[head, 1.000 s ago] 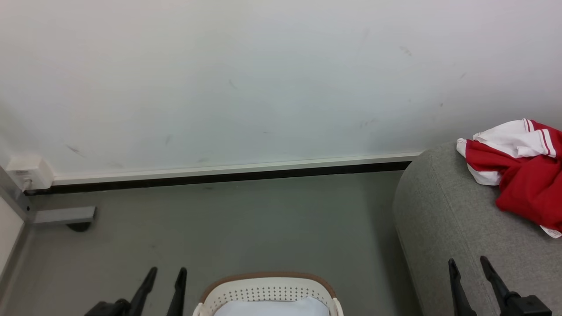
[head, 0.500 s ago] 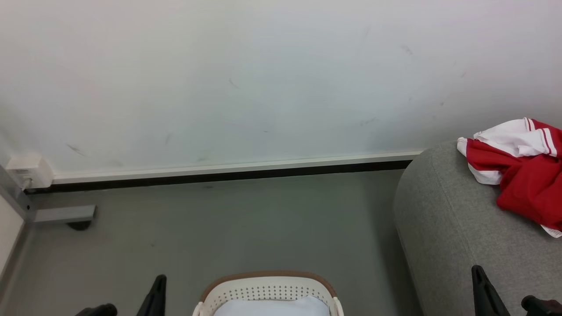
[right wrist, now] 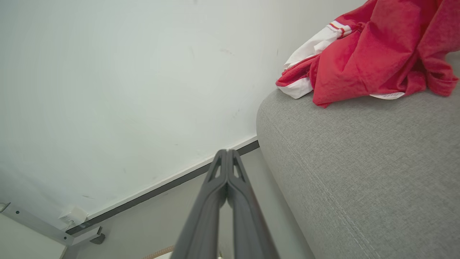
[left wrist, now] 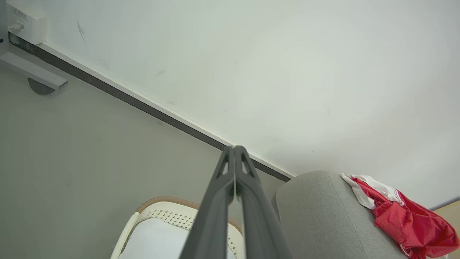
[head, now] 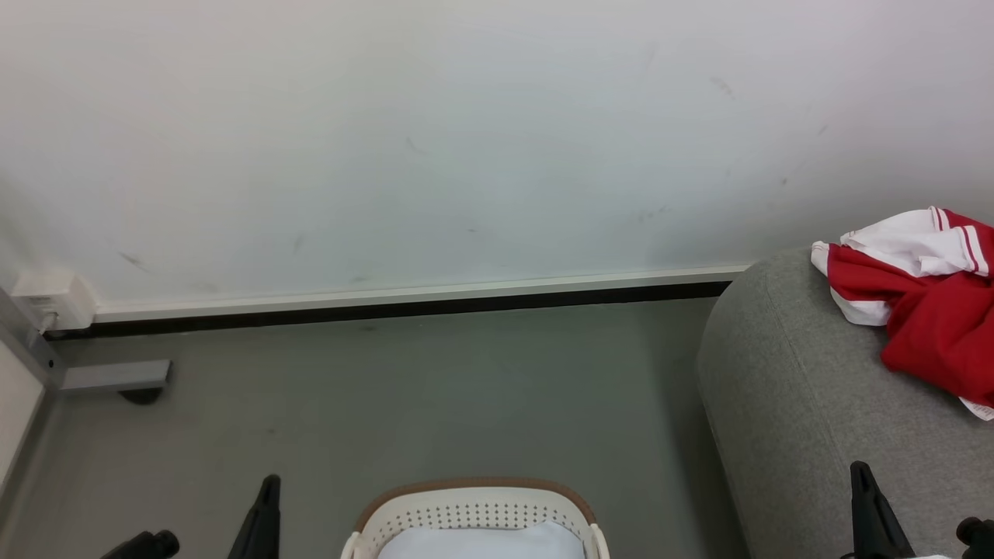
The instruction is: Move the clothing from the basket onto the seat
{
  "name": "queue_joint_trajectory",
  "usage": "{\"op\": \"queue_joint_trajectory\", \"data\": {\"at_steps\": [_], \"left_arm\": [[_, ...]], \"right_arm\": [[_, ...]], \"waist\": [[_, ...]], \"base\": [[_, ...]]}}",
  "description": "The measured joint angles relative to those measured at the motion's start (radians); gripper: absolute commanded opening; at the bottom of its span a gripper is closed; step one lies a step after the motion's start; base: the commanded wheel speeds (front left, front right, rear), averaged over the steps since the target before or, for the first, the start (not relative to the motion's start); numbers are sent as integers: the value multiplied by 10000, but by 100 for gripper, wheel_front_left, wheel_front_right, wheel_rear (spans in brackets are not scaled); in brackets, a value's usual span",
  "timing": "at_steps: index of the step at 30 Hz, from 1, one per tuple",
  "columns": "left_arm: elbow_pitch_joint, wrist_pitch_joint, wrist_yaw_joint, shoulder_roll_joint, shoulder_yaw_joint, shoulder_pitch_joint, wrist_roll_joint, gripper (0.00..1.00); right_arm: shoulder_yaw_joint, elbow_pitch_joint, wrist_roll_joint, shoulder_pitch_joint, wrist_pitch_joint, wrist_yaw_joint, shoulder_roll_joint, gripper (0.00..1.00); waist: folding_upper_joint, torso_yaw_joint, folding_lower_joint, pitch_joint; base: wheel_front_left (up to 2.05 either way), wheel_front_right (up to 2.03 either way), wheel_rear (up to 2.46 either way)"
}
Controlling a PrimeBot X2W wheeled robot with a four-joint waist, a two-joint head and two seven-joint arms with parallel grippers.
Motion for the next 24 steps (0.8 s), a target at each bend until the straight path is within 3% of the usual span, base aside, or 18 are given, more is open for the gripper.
{"op": "queue_joint_trajectory", "data": {"at_steps": [24], "left_arm": [[-104, 811, 0, -203, 495, -337, -2963, 0]], "right_arm": [[-247, -268, 3379, -282, 842, -2, -12, 0]], "waist": [[0, 53, 0, 73]], "base": [[0, 0, 0]]}}
